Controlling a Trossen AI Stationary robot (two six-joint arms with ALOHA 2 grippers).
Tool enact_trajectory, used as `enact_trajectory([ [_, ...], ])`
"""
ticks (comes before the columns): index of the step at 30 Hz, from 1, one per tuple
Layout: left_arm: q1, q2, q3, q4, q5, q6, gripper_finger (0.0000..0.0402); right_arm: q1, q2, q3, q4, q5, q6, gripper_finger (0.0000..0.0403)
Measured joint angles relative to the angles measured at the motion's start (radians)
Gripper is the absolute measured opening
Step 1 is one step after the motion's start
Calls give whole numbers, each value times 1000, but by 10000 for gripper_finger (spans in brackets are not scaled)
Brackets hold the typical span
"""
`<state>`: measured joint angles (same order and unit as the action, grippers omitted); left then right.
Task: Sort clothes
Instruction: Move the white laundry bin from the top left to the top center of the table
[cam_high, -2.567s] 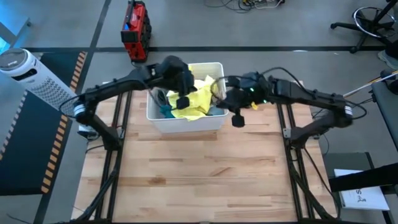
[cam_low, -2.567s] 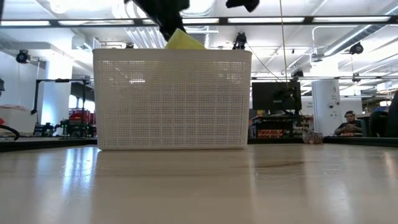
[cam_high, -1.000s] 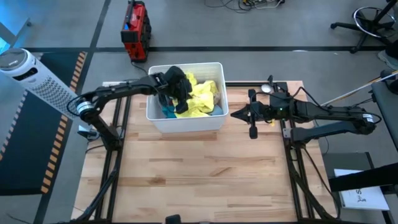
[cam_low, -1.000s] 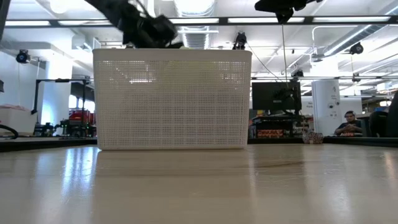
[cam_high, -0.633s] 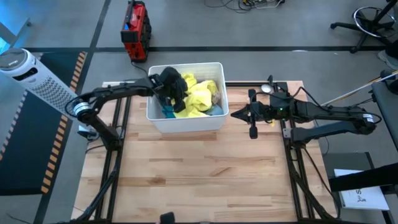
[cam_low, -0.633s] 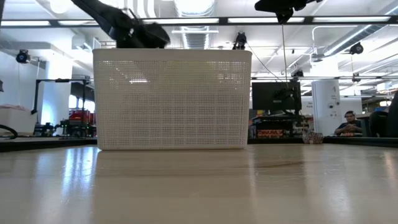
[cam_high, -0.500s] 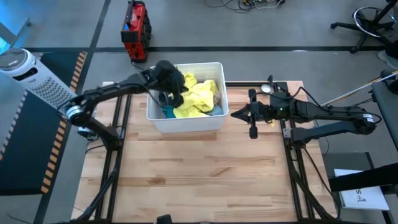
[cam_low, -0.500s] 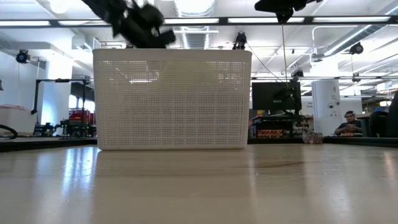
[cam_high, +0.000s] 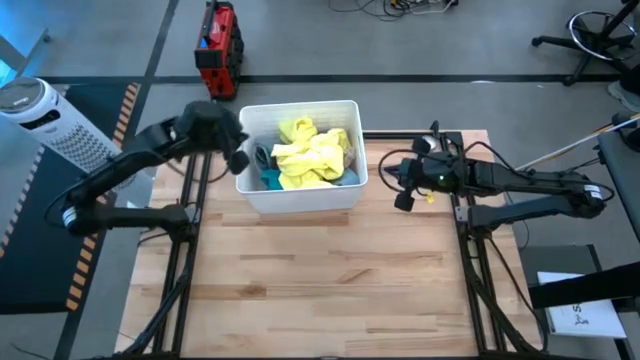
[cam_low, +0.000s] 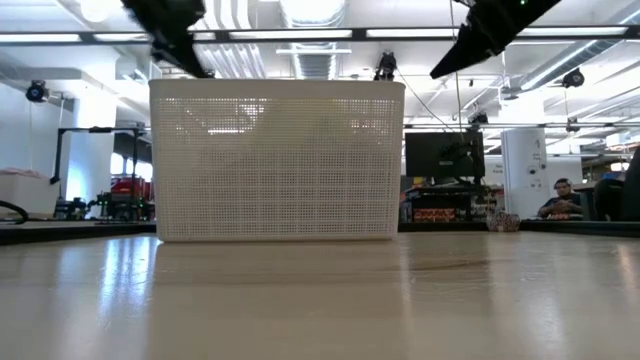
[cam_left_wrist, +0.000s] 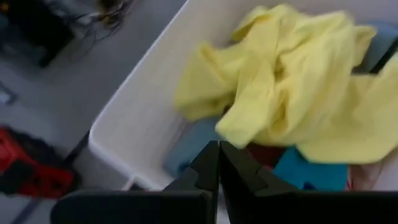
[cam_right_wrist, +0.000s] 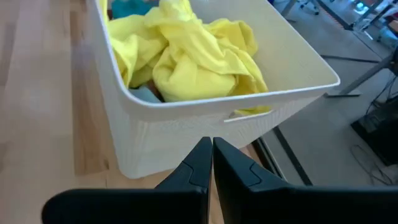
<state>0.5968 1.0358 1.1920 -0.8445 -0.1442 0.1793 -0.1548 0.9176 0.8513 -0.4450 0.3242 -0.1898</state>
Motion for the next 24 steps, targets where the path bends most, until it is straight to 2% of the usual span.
enact_trajectory([
  [3, 11, -77, -102, 6, -14, -61, 0, -18, 0, 0, 5, -1, -3, 0],
  [7, 32, -121, -238, 39, -15, -124, 0, -34, 0, 0, -8, 11, -3, 0],
  [13, 67, -141, -333, 148, -88, -159, 0, -34, -18, -1, -21, 43, 7, 0],
  [16, 71, -132, -345, 206, -91, -140, 0, -34, -20, -1, -27, 43, 15, 0],
  [20, 73, -79, -329, 259, -21, -112, 0, -34, -20, -1, -26, 43, 15, 0],
  [24, 71, -52, -231, 178, -41, -97, 0, -34, -20, -1, -31, 43, 15, 0],
])
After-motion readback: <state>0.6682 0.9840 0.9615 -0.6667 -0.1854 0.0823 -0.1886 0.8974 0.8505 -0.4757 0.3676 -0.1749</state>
